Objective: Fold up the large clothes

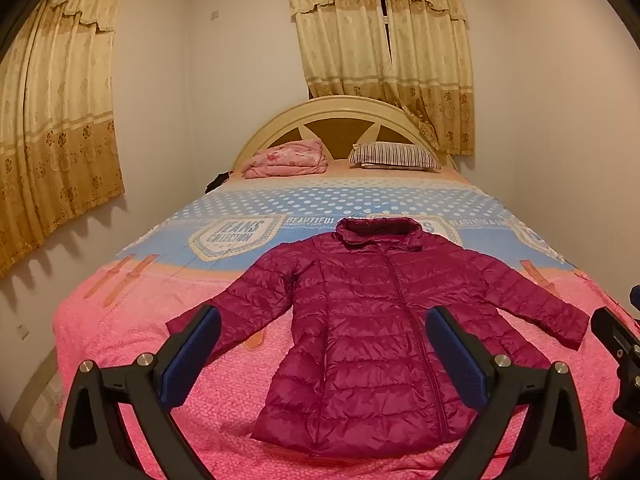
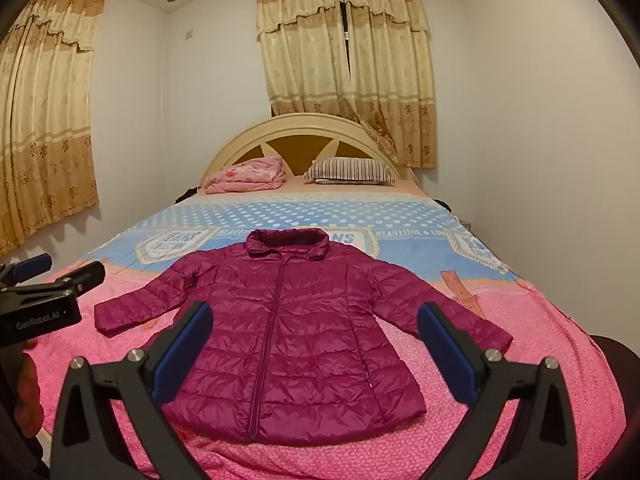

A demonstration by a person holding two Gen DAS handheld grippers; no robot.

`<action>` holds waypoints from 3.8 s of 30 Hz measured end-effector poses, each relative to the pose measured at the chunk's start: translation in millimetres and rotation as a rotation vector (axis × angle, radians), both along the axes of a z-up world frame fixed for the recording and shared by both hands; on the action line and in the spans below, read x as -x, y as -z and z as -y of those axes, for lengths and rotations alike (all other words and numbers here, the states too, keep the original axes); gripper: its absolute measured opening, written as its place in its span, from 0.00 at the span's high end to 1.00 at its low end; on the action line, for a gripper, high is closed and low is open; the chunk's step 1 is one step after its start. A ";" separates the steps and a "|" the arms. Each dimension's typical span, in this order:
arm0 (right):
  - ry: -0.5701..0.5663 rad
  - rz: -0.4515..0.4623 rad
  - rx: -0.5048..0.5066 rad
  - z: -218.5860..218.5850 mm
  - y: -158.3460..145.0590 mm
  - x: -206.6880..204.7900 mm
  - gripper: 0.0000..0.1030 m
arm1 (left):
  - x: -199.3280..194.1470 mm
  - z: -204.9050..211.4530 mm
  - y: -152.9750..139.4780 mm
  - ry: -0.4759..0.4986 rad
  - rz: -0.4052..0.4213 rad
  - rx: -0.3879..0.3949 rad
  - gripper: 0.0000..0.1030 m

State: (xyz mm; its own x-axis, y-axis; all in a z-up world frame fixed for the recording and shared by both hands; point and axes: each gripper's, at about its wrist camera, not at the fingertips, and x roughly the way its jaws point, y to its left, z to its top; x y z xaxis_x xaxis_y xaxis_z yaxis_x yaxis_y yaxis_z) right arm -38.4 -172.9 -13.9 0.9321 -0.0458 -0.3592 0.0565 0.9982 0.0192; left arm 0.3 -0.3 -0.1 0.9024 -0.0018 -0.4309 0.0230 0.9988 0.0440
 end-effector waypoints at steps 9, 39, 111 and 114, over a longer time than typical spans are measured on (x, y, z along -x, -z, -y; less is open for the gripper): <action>-0.010 -0.004 0.011 -1.8 0.9 -0.4 0.00 | -0.3 1.3 -5.2 -0.002 0.004 0.012 0.01; -0.015 -0.020 0.006 -7.9 7.3 -2.1 0.00 | 3.6 -2.9 -3.0 0.010 0.009 0.054 0.01; 0.041 -0.145 -0.091 42.0 65.8 -54.6 0.03 | -69.2 -9.5 60.1 -0.001 -0.118 0.072 0.01; 0.092 -0.192 -0.128 68.1 81.5 -70.6 0.08 | -98.1 -8.0 81.8 -0.013 -0.156 0.053 0.01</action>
State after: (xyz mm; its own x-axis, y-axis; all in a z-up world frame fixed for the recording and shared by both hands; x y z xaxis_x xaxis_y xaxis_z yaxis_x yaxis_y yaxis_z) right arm 32.2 -241.0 -95.4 0.8400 -0.0703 -0.5380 0.1624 0.9787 0.1257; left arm 98.4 7.7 -81.8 0.8245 -0.0170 -0.5656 0.0126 0.9999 -0.0118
